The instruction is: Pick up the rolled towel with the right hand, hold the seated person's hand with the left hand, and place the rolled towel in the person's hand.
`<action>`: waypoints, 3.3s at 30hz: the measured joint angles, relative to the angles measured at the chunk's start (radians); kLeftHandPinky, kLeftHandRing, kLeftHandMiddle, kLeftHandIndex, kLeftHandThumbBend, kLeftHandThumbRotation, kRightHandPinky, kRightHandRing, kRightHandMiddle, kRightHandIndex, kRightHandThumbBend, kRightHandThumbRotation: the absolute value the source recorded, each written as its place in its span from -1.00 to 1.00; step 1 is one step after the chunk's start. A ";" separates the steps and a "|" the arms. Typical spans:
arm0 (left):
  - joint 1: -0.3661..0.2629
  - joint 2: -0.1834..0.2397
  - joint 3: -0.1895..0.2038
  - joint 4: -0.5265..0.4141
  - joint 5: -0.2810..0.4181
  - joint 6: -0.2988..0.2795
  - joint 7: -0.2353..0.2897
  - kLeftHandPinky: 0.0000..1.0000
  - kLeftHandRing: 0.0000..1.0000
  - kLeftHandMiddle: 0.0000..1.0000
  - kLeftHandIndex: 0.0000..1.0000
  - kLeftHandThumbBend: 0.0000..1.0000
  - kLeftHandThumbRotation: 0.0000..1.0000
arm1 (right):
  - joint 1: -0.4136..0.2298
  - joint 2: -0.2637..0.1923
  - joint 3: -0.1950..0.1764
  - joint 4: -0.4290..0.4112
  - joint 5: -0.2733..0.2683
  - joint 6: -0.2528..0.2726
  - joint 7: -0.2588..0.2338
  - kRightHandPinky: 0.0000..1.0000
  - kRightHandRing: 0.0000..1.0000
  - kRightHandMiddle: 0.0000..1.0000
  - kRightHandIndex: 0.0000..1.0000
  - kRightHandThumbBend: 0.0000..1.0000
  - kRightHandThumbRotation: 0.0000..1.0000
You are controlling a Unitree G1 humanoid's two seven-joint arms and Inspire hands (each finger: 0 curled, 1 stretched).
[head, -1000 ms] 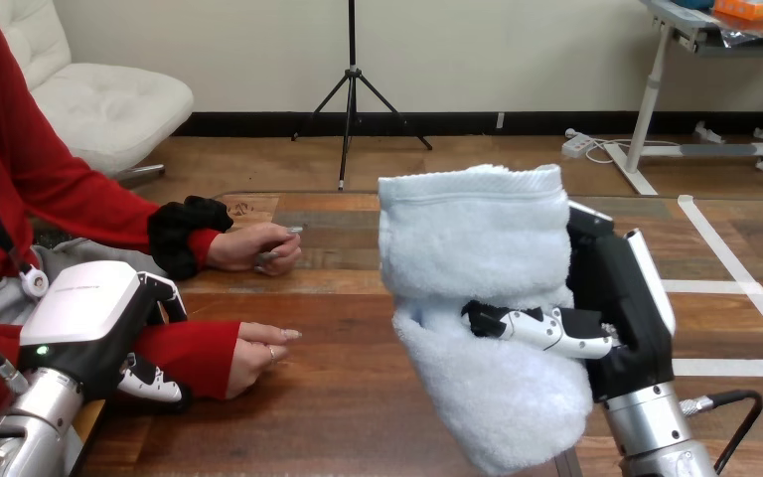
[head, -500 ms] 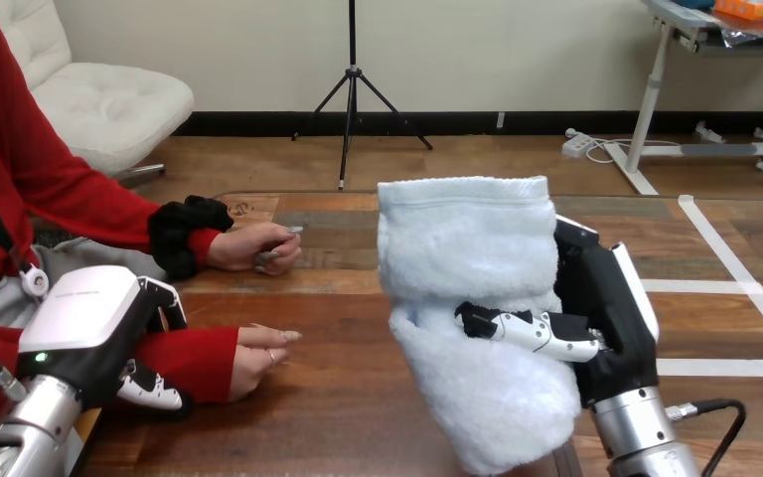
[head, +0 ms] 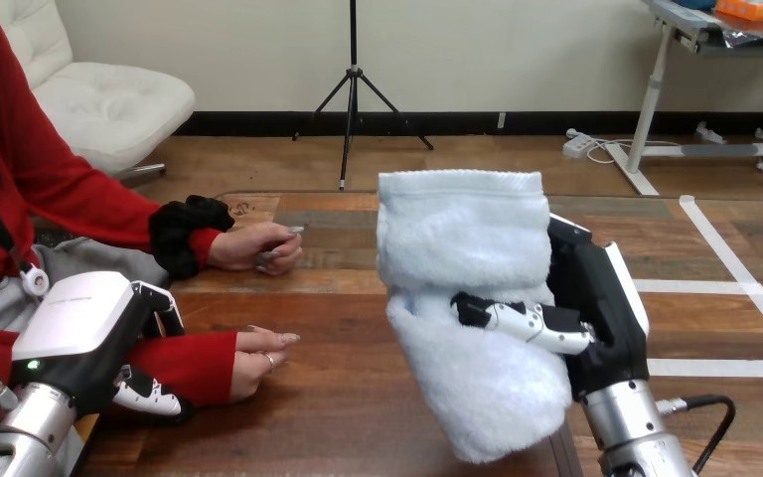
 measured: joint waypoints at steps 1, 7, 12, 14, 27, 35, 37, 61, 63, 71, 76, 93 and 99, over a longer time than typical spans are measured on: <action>0.002 0.001 0.002 -0.006 0.000 0.000 -0.003 -0.43 -0.35 -0.25 -0.25 0.83 -1.00 | -0.005 0.000 0.000 0.005 -0.001 0.000 -0.001 -0.32 -0.25 -0.12 -0.15 0.46 -1.00; 0.015 0.002 0.013 -0.036 -0.008 0.000 -0.020 -0.45 -0.35 -0.25 -0.25 0.82 -1.00 | -0.039 -0.001 -0.003 0.054 -0.016 -0.021 -0.010 -0.30 -0.23 -0.11 -0.15 0.48 -1.00; 0.024 0.002 0.019 -0.058 -0.017 0.000 -0.030 -0.48 -0.37 -0.26 -0.25 0.80 -1.00 | -0.068 -0.001 -0.006 0.106 -0.034 -0.049 -0.019 -0.29 -0.22 -0.11 -0.14 0.49 -1.00; 0.027 0.002 0.021 -0.067 -0.020 0.000 -0.035 -0.48 -0.37 -0.27 -0.26 0.80 -1.00 | -0.081 0.000 -0.007 0.129 -0.038 -0.058 -0.020 -0.29 -0.21 -0.11 -0.14 0.49 -1.00; 0.059 0.001 0.040 -0.136 -0.038 0.000 -0.061 -0.50 -0.38 -0.28 -0.25 0.79 -1.00 | -0.168 0.003 -0.021 0.312 -0.058 -0.102 -0.027 -0.28 -0.20 -0.11 -0.13 0.51 -1.00; 0.076 0.001 0.052 -0.172 -0.038 0.000 -0.072 -0.37 -0.28 -0.18 -0.16 0.82 -1.00 | -0.209 0.003 -0.025 0.416 -0.089 -0.130 -0.052 -0.27 -0.20 -0.11 -0.13 0.52 -1.00; 0.077 0.001 0.053 -0.174 -0.037 0.000 -0.074 -0.33 -0.23 -0.14 -0.12 0.84 -1.00 | -0.218 0.004 -0.025 0.439 -0.094 -0.131 -0.058 -0.27 -0.20 -0.10 -0.13 0.53 -1.00; 0.077 -0.004 0.053 -0.168 -0.044 0.018 -0.104 -0.14 -0.05 0.02 0.05 0.91 -1.00 | -0.257 0.002 -0.060 0.516 -0.074 -0.157 -0.021 -0.31 -0.24 -0.12 -0.14 0.55 -1.00; 0.077 -0.004 0.053 -0.168 -0.044 0.018 -0.104 -0.15 -0.06 0.01 0.04 0.91 -1.00 | -0.258 0.002 -0.066 0.516 -0.067 -0.160 -0.012 -0.31 -0.24 -0.12 -0.14 0.55 -1.00; 0.077 -0.005 0.053 -0.167 -0.047 0.017 -0.106 -0.21 -0.11 -0.03 0.00 0.89 -1.00 | -0.267 -0.004 -0.087 0.516 -0.056 -0.163 0.011 -0.31 -0.24 -0.11 -0.13 0.57 -1.00; 0.076 -0.007 0.053 -0.167 -0.048 0.016 -0.110 -0.27 -0.16 -0.07 -0.04 0.89 -1.00 | -0.274 -0.004 -0.100 0.517 -0.050 -0.163 0.022 -0.31 -0.23 -0.11 -0.13 0.58 -1.00; 0.074 -0.015 0.053 -0.172 -0.054 0.014 -0.116 -0.38 -0.25 -0.15 -0.13 0.88 -1.00 | -0.287 -0.002 -0.120 0.545 -0.042 -0.163 0.035 -0.31 -0.24 -0.11 -0.12 0.58 -1.00; 0.075 -0.015 0.053 -0.177 -0.053 0.018 -0.119 -0.33 -0.20 -0.10 -0.09 0.91 -1.00 | -0.287 -0.001 -0.120 0.545 -0.043 -0.163 0.035 -0.31 -0.24 -0.11 -0.13 0.59 -1.00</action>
